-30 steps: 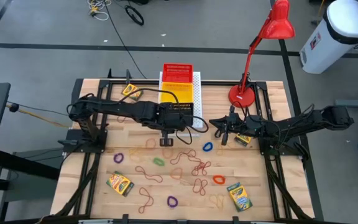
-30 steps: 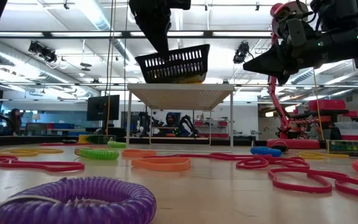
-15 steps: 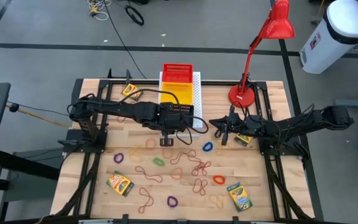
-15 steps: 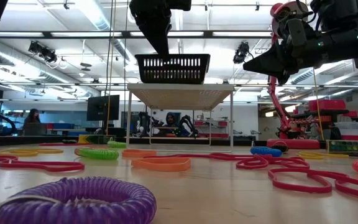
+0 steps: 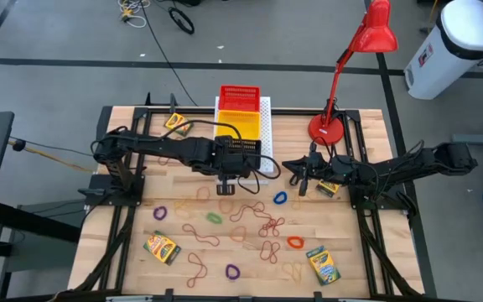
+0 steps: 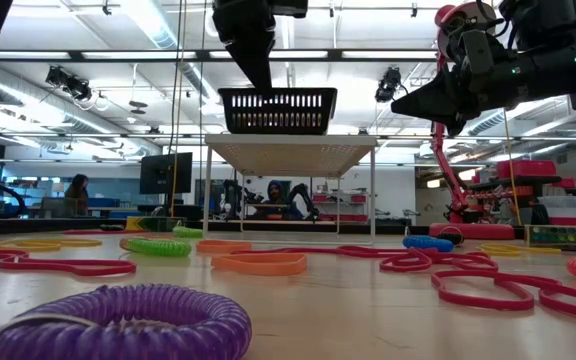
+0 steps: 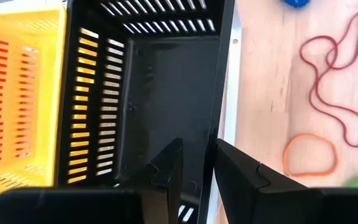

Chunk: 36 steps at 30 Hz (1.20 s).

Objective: Pick & Place Office Desk Supplies
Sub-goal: Put the black bin on the shelf, then put the yellow rubber band into the red bin on the shelf

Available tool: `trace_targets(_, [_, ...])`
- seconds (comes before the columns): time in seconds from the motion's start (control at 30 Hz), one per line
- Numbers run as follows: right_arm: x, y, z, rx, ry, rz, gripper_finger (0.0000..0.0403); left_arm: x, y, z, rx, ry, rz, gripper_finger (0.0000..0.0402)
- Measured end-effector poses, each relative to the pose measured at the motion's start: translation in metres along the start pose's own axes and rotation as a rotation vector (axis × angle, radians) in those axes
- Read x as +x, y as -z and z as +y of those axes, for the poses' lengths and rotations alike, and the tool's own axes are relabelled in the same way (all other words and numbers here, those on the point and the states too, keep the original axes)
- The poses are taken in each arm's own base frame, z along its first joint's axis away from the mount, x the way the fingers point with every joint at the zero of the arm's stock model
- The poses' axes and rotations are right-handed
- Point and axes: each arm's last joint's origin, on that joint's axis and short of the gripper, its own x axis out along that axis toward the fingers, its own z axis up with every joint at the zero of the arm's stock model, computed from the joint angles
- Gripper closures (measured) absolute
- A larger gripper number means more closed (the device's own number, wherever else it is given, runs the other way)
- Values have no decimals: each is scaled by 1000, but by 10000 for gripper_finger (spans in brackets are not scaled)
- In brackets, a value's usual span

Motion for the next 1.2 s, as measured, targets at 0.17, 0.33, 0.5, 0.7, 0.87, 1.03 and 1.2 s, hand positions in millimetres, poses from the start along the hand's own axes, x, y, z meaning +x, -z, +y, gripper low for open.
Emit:
trace_targets(0.17, [0,0,0,0,0,0,394,0,0,1,-19,-11,-1,305])
trace_targets(0.33, [0,0,0,0,0,0,394,0,-1,1,-27,-9,-11,305])
trace_targets(0.5, [0,0,0,0,1,0,394,0,-3,0,-34,3,-29,302])
trace_targets(0.7, [0,0,0,0,1,0,394,0,-3,0,-33,2,-29,268])
trace_targets(0.87, [0,0,0,0,2,0,394,-12,0,5,-43,-2,-59,221])
trace_targets(1.03, [0,1,0,-2,5,7,394,-44,10,10,-32,5,-108,192])
trace_targets(1.2, [0,2,0,-5,6,21,394,-86,36,4,-4,45,-175,205])
